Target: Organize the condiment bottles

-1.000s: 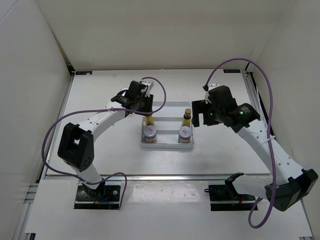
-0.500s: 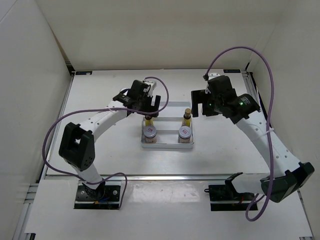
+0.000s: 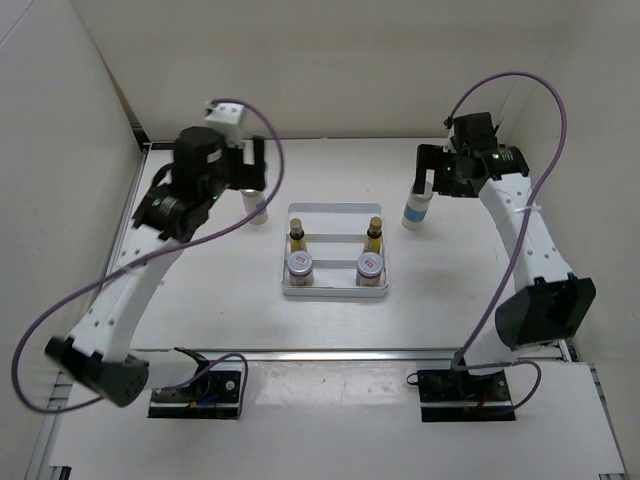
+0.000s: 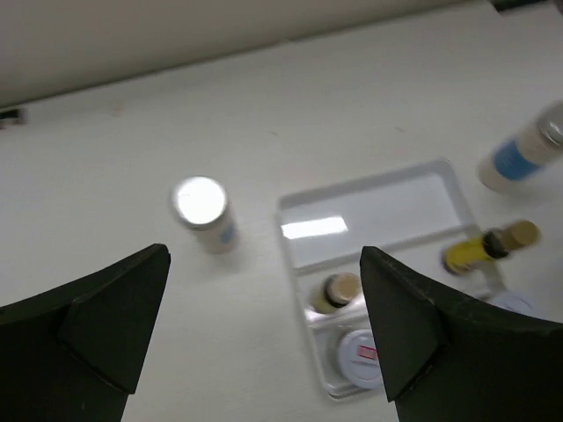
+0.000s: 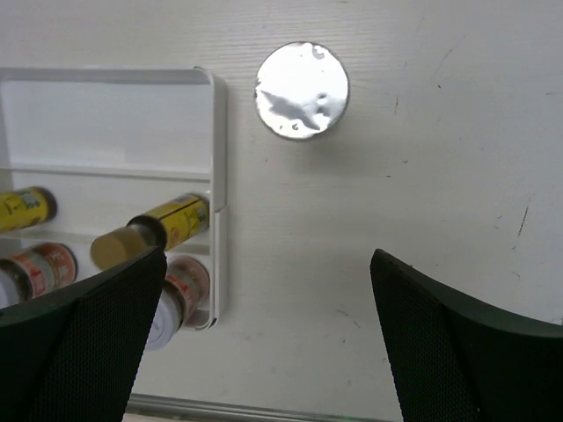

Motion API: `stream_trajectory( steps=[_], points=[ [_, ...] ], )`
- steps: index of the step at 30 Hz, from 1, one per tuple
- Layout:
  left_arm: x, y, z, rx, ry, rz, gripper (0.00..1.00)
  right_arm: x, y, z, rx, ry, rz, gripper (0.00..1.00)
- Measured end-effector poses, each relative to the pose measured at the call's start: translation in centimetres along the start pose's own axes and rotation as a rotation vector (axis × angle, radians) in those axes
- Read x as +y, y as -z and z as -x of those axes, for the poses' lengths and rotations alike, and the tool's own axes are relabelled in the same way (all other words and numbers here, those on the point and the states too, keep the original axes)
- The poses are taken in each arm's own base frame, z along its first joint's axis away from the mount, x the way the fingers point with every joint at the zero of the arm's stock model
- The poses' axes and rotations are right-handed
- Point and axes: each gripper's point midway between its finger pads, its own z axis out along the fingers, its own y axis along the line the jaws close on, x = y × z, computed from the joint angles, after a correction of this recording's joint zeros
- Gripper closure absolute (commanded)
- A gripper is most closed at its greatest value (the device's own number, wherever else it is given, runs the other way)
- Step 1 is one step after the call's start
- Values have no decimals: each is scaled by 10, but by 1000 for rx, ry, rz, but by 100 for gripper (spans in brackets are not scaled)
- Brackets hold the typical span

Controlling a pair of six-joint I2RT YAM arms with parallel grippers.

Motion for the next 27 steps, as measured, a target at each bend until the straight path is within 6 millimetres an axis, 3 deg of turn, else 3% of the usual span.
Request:
stream_trajectory(
  steps=[2,4,7,11,14,19,23,27],
  points=[
    [38,31,8,-78,10,135,0,-13,-17,1,32,-34,-10,0],
    [74,58,-10,-116,34,285,0,-16,-33,4,55,-51,-2,0],
    [99,69,-54,-104,63,379,0,-12,-52,17,61,-51,17,0],
    [120,69,-122,-57,87,478,0,-10,-84,39,47,-51,26,0],
    [131,83,-150,-66,97,542,0,-15,-109,41,73,-57,13,0],
    [140,105,-122,-228,148,599,0,-28,-154,16,178,-67,-31,0],
    [142,107,-114,-266,164,611,0,-32,-171,1,231,-71,-50,2],
    [142,104,-116,-266,168,613,0,-34,-173,-5,242,-77,-60,27]
  ],
)
